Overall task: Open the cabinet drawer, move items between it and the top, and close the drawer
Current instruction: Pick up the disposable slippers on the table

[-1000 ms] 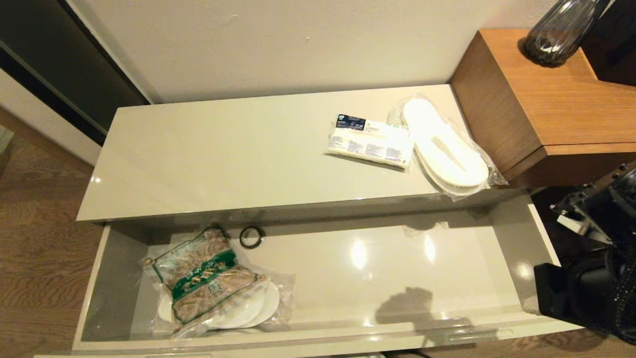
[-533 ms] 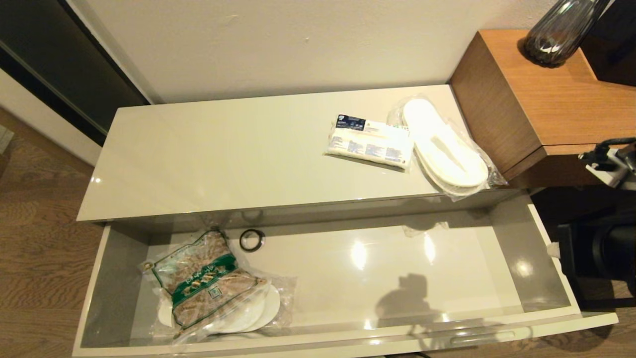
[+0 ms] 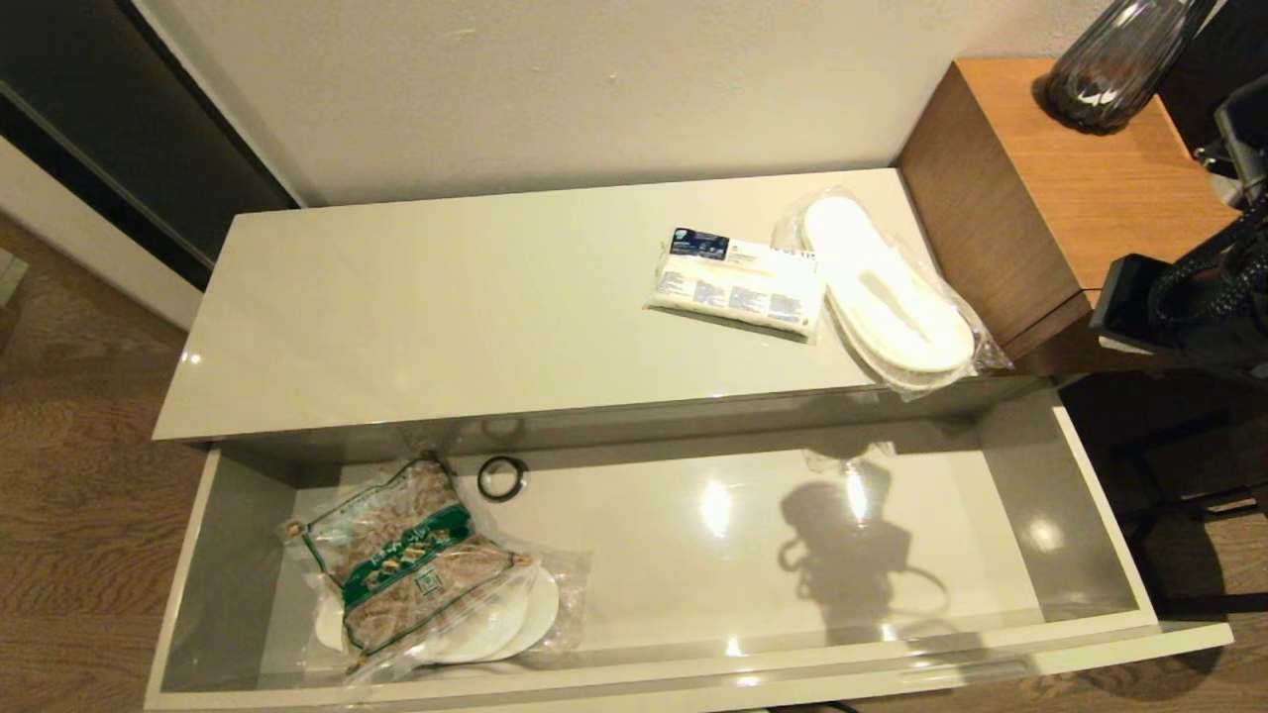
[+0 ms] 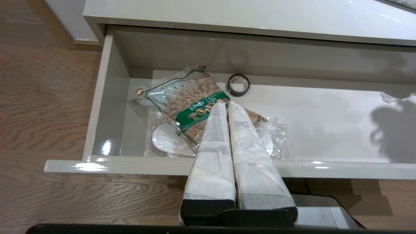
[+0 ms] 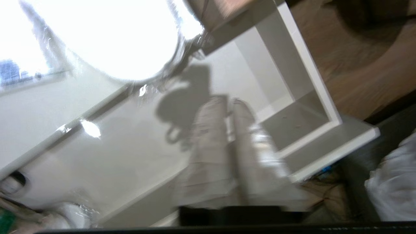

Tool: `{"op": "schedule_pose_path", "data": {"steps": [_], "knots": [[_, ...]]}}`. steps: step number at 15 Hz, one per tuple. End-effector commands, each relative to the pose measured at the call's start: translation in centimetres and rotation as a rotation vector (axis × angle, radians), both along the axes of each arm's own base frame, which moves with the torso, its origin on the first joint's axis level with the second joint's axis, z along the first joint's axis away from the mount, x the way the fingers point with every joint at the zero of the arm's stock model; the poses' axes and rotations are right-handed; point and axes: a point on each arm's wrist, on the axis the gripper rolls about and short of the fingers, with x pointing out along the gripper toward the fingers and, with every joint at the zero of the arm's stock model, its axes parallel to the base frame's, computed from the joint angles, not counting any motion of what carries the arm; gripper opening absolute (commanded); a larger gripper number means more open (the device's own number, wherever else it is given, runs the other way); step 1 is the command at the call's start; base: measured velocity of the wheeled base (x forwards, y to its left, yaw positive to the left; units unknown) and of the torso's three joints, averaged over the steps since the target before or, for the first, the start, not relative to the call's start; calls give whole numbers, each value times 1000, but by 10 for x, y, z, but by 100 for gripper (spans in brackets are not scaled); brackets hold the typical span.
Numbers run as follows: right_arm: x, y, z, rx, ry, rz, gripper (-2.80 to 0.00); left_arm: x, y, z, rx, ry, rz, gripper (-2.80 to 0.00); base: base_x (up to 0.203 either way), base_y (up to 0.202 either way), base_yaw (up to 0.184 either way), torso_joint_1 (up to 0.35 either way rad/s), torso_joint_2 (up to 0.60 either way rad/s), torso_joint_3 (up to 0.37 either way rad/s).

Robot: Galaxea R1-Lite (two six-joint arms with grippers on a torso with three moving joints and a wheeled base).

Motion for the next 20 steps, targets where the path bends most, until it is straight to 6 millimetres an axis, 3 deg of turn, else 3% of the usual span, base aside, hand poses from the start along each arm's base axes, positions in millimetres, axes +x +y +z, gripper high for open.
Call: {"op": "schedule_pose_path", "data": {"steps": [1, 4, 6, 7, 12, 18, 20], "knots": [[42, -29, -18, 136, 74, -27, 0, 0, 0, 0, -1, 1, 0, -280, 0, 0, 0, 0, 0, 0], [52, -38, -33, 388, 141, 101, 0, 0, 0, 0, -1, 1, 0, -280, 0, 0, 0, 0, 0, 0], [52, -39, -49, 465, 155, 102, 0, 0, 0, 0, -1, 1, 0, -280, 0, 0, 0, 0, 0, 0], [51, -38, -54, 469, 117, 113, -280, 0, 0, 0, -1, 1, 1, -280, 0, 0, 0, 0, 0, 0], [51, -34, -81, 468, -28, 154, -280, 0, 0, 0, -1, 1, 0, -280, 0, 0, 0, 0, 0, 0], [41, -16, -90, 314, 72, 193, -280, 0, 0, 0, -1, 1, 0, -280, 0, 0, 0, 0, 0, 0], [40, -13, -85, 255, 130, 211, -280, 0, 0, 0, -1, 1, 0, -280, 0, 0, 0, 0, 0, 0]]}}
